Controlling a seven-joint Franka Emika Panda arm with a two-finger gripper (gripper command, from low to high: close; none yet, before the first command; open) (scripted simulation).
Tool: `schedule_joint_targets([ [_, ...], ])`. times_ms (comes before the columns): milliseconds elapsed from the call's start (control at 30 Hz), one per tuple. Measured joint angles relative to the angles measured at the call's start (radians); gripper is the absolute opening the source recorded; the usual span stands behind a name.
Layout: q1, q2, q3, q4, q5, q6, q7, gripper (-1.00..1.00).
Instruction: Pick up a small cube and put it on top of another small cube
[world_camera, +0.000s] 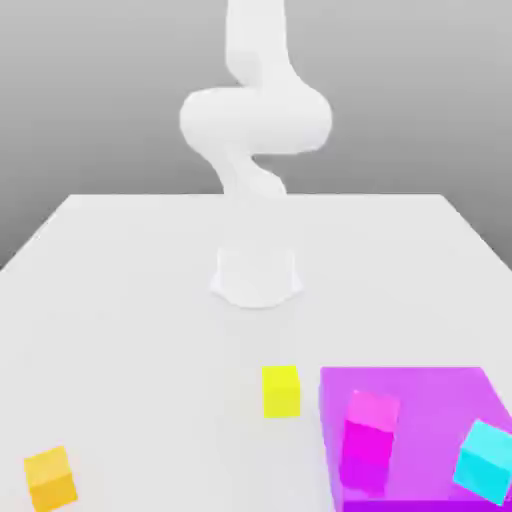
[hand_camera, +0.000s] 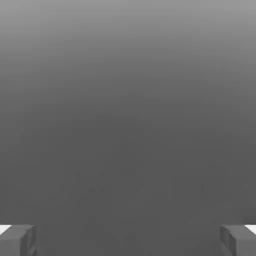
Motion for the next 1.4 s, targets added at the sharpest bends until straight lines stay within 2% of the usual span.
schedule_joint_targets([
  [600, -0.198, 0.659, -0.083, -0.003, 0.008, 0.205, 0.316, 0.0],
  [933, -0.287, 1.024, -0.131, -0.004, 0.094, 0.316, 0.432, 0.0],
  [1100, -0.323, 1.207, -0.102, 0.027, 0.142, 0.438, 0.417, 0.0],
  [1133, -0.327, 1.226, -0.097, 0.032, 0.146, 0.453, 0.414, -1.0],
  [1400, -0.323, 1.199, -0.103, 0.025, 0.139, 0.432, 0.42, -1.0],
])
